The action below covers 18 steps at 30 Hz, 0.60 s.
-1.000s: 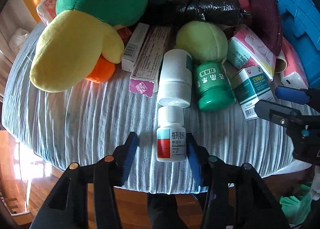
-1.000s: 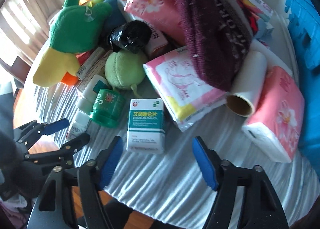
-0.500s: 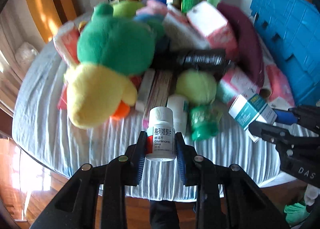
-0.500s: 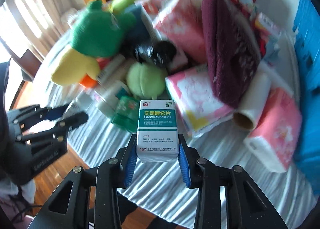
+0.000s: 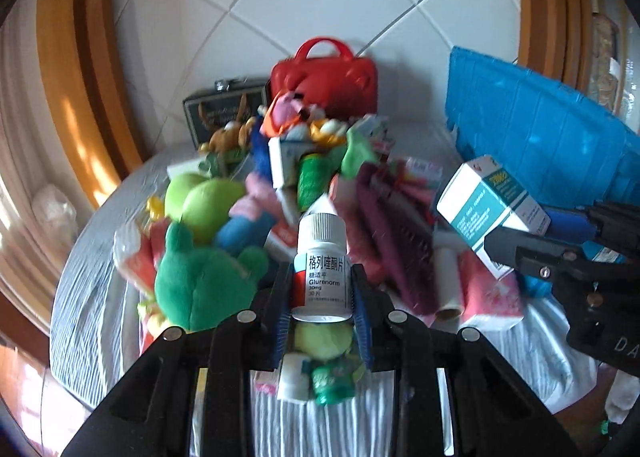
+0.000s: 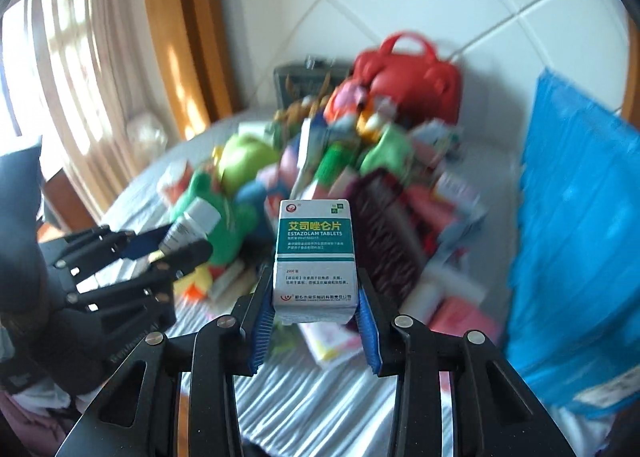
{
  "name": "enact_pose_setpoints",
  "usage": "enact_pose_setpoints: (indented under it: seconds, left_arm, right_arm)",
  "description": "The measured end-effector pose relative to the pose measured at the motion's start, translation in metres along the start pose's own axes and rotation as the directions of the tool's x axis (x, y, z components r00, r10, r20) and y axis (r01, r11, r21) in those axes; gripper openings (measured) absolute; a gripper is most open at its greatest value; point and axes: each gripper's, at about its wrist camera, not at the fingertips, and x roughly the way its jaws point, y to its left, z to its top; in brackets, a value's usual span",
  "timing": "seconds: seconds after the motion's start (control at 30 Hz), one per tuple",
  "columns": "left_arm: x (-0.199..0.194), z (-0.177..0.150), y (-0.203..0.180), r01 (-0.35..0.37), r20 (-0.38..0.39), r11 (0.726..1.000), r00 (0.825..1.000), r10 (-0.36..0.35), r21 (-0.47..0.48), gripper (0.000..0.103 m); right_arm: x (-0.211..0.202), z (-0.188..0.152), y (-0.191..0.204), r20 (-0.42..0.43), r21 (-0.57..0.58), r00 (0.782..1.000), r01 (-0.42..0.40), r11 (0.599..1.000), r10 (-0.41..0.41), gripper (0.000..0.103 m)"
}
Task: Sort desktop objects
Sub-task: 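Carry the pill bottle and medicine box over the blue crate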
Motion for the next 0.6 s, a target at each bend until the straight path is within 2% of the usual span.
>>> enact_pose_setpoints:
  seconds: [0.23, 0.43, 0.6]
  left_arm:
    - [-0.017, 0.048, -0.054, 0.062, 0.122, 0.996, 0.99, -0.07, 0.069, 0.027]
    - [-0.046, 0.098, -0.123, 0.118, 0.222, 0.984, 0.964, -0.146, 0.134, 0.027]
    - [-0.055, 0.137, -0.189, 0.161, 0.265, 0.967, 0.941, -0.21, 0.195, 0.027]
  right_arm:
    - [-0.058, 0.026, -0.038, 0.143, 0.032, 0.984, 0.107, 0.994, -0.11, 0.037]
    - [-0.112, 0.046, -0.101, 0.236, 0.11, 0.944, 0.211, 0.971, -0.232, 0.037]
    - [-0.142, 0.052, -0.168, 0.242, 0.168, 0.911, 0.3, 0.939, -0.335, 0.037]
